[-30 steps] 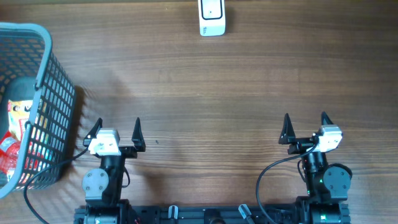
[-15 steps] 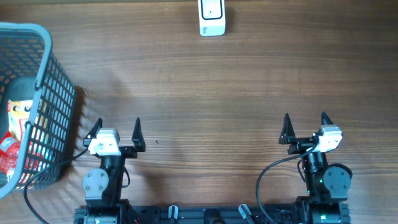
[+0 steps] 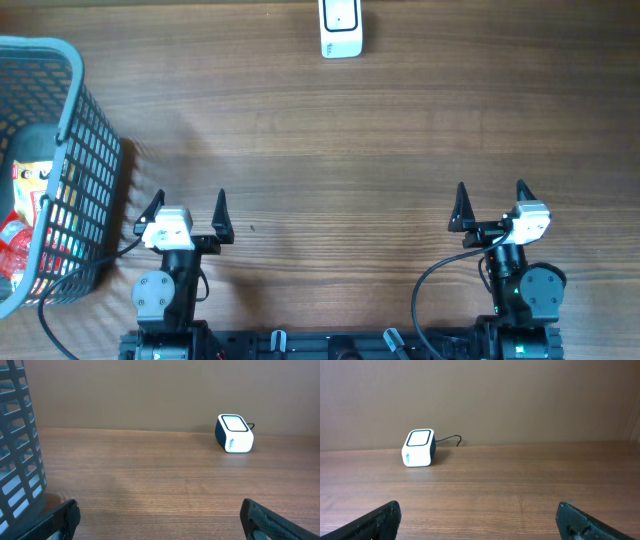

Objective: Scan the item barcode

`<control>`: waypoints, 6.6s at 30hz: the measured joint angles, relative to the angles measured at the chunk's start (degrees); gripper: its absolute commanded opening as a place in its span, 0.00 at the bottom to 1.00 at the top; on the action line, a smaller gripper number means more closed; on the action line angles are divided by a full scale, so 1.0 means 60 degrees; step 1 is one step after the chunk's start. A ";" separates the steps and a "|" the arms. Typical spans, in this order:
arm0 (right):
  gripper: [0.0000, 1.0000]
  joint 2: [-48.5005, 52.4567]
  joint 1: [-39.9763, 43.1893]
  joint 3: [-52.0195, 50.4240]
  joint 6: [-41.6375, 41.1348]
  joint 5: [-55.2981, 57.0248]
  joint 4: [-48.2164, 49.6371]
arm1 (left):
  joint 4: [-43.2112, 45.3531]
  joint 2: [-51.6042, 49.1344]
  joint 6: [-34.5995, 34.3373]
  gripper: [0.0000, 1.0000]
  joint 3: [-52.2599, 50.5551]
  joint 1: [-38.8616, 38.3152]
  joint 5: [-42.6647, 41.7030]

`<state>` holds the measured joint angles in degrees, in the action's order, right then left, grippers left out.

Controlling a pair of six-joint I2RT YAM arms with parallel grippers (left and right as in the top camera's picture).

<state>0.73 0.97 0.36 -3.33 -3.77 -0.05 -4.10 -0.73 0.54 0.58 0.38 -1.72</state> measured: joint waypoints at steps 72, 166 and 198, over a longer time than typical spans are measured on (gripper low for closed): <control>1.00 0.0007 0.0000 0.0000 0.0000 0.0000 -0.0004 | -1.3748 -1.9424 -0.2208 1.00 2.0360 0.6575 0.1049; 1.00 0.0007 0.0000 0.0000 0.0000 0.0000 -0.0004 | -0.8732 -2.0680 -0.0911 0.10 1.6247 0.5971 0.1723; 1.00 0.0007 0.0000 0.0000 0.0000 0.0004 0.0000 | -1.2506 -1.2050 -0.3355 0.04 1.8597 -0.0098 -0.4415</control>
<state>0.78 0.97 0.36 -3.33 -3.75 -0.05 -79.13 -73.03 -19.59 112.16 -0.21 -28.21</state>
